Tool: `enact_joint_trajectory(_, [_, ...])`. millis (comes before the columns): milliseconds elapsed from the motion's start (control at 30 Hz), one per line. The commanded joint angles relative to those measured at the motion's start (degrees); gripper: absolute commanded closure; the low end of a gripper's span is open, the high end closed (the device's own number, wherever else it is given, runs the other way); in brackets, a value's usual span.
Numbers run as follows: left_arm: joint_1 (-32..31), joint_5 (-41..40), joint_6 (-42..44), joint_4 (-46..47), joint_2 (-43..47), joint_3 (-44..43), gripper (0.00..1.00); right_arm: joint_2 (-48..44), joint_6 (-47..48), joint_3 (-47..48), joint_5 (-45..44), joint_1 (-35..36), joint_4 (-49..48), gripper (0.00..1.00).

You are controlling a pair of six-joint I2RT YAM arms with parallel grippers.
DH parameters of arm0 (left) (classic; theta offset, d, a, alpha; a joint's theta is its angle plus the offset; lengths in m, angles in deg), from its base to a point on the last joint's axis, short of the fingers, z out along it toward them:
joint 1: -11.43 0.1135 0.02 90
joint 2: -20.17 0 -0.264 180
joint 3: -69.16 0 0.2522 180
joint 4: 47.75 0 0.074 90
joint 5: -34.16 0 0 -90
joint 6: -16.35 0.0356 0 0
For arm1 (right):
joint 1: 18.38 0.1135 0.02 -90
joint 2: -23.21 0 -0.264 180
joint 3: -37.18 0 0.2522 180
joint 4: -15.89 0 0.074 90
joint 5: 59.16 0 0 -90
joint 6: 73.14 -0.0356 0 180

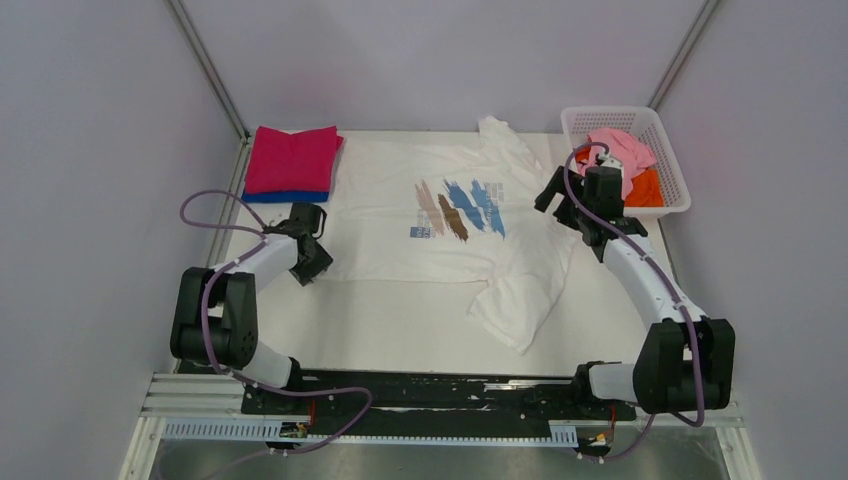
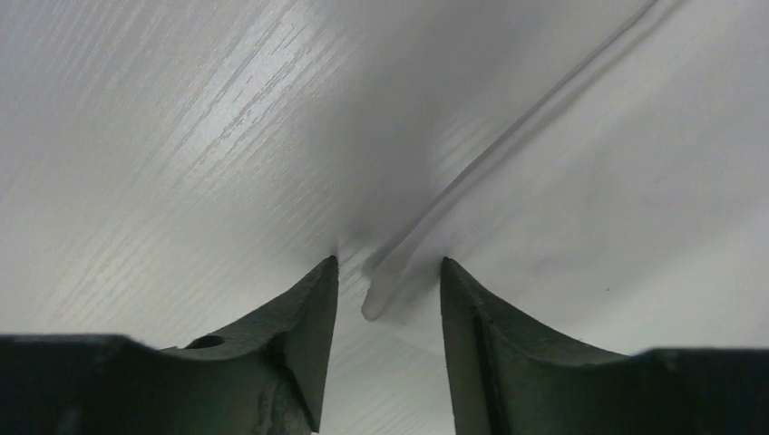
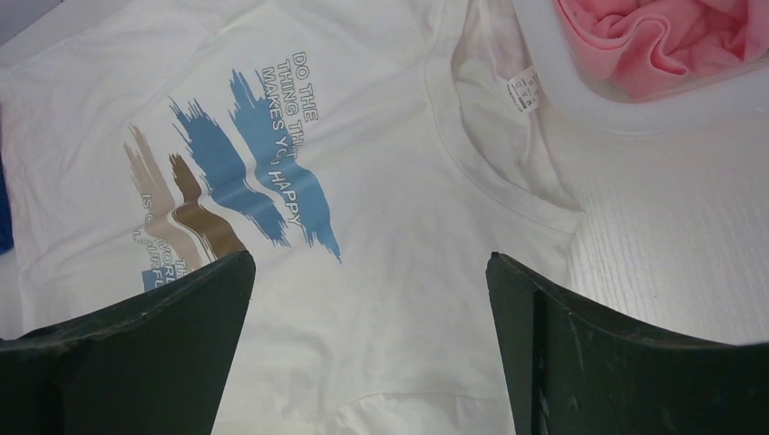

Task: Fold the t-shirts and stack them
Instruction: Flatten out the tshirt

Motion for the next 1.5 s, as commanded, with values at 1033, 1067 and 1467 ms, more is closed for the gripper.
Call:
enact_joint_trajectory(1033, [-1.2,9.8,7.4,3.1,17.2,7.1,1.00,-8.7,-15.5,-8.2,-5.7,24.2,40.6,0.13])
enact_joint_trajectory(1067, [-1.2,10.1,7.4,3.2,17.6,7.3,1.00,-9.6,-16.7,-9.2,-4.6,25.7,41.2,0.15])
enact_joint_trajectory(1467, [-1.2,11.1,5.4,3.3,23.0,8.6,1.00,-6.3,-22.3,-18.3,3.1,31.1,32.3,0.39])
